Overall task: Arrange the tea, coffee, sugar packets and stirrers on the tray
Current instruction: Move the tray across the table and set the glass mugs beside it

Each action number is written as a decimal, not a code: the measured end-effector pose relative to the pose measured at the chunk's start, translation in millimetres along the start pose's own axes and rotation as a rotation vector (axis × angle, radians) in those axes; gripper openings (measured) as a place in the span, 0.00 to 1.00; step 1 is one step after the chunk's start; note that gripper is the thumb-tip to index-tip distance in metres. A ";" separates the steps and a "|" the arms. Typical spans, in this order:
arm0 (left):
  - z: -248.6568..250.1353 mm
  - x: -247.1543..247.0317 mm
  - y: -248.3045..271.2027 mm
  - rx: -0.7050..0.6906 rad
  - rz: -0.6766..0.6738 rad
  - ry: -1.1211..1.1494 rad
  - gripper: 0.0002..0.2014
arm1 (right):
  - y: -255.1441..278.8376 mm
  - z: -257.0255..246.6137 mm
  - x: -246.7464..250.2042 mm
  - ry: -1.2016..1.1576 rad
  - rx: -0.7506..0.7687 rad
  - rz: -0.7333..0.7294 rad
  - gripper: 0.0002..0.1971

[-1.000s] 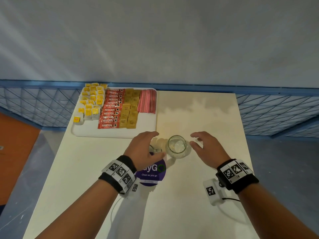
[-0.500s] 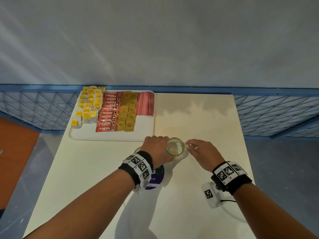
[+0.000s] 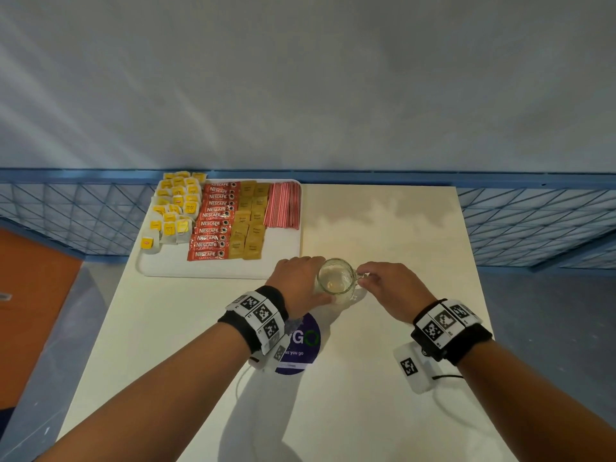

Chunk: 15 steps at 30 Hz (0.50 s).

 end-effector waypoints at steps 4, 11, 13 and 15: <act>-4.3 25.8 -12.6 -0.016 0.055 0.063 0.26 | -19.9 -11.1 13.7 0.021 0.027 0.031 0.09; -14.0 66.0 -50.0 -0.008 0.130 0.152 0.34 | -67.4 -25.8 43.5 0.025 0.050 0.126 0.10; -20.2 72.5 -65.2 0.002 0.140 0.153 0.37 | -80.9 -27.5 49.4 0.019 0.056 0.153 0.11; -28.1 76.8 -80.7 0.010 0.150 0.156 0.39 | -93.7 -28.7 52.6 0.029 0.056 0.166 0.12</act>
Point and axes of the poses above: each hand's wrist, its own y-axis away from the middle knuckle, its own x-axis out of the back of the hand, z = x × y, the point moved 9 cm from there along -y, towards the middle knuckle, and after that the axes turned 3 degrees about z, right-handed, at the moved point
